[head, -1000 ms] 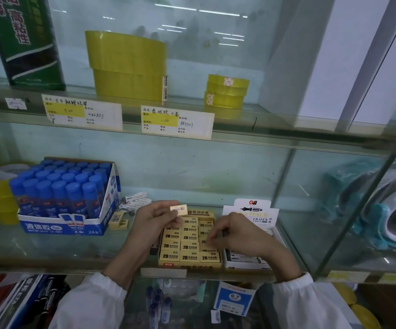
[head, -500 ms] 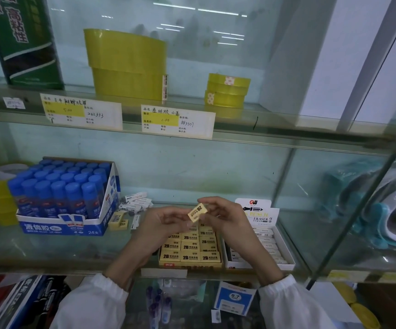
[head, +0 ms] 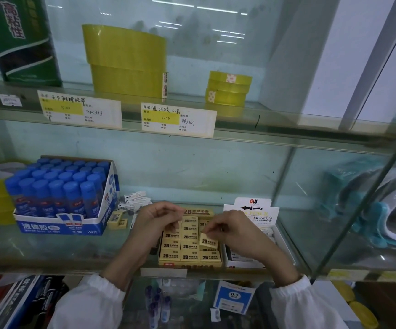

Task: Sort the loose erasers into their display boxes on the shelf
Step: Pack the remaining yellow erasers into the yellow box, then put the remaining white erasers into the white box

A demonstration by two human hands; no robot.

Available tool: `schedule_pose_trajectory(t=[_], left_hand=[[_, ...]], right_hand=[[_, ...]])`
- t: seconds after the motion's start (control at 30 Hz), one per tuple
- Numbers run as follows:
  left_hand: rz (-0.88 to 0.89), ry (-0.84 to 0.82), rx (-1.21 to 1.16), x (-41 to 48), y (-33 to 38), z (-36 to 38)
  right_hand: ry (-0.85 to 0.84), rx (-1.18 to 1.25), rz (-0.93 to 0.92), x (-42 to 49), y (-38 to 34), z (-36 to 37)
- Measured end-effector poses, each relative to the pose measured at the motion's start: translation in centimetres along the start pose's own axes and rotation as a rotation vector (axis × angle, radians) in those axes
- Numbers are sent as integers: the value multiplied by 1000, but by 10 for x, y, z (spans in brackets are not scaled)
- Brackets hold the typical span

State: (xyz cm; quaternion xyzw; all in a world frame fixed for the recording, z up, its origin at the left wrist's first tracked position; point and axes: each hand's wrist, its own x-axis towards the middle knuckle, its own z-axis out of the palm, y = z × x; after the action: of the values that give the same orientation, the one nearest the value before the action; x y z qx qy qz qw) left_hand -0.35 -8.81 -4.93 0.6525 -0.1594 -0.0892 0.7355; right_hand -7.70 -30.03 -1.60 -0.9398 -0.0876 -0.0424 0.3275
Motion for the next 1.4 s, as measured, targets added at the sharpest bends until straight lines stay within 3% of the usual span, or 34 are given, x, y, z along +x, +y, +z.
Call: schedule_pose_trajectory(t=[0.13, 0.63, 0.7, 0.77, 0.83, 0.9, 1.0, 1.2, 1.4], left_hand=[[-12, 15, 10, 1, -1, 2], [-32, 25, 37, -1, 5, 2], [77, 106, 249, 8, 10, -8], [270, 173, 762, 26, 20, -28], [321, 71, 1321, 45, 36, -49], [177, -109, 1639, 61, 47, -64], [25, -256, 1690, 79, 42, -76], [-13, -340, 1729, 85, 38, -76], [-45, -355, 1761, 82, 38, -71]], right_hand=[[-76, -81, -8, 1, 3, 4], [-35, 20, 22, 5, -3, 7], [16, 87, 19, 3, 1, 8], [65, 143, 21, 1, 8, 9], [84, 203, 29, 0, 12, 13], [99, 287, 39, 0, 14, 17], [108, 443, 58, -1, 13, 17], [111, 600, 50, 1, 14, 14], [128, 572, 65, 4, 15, 16]])
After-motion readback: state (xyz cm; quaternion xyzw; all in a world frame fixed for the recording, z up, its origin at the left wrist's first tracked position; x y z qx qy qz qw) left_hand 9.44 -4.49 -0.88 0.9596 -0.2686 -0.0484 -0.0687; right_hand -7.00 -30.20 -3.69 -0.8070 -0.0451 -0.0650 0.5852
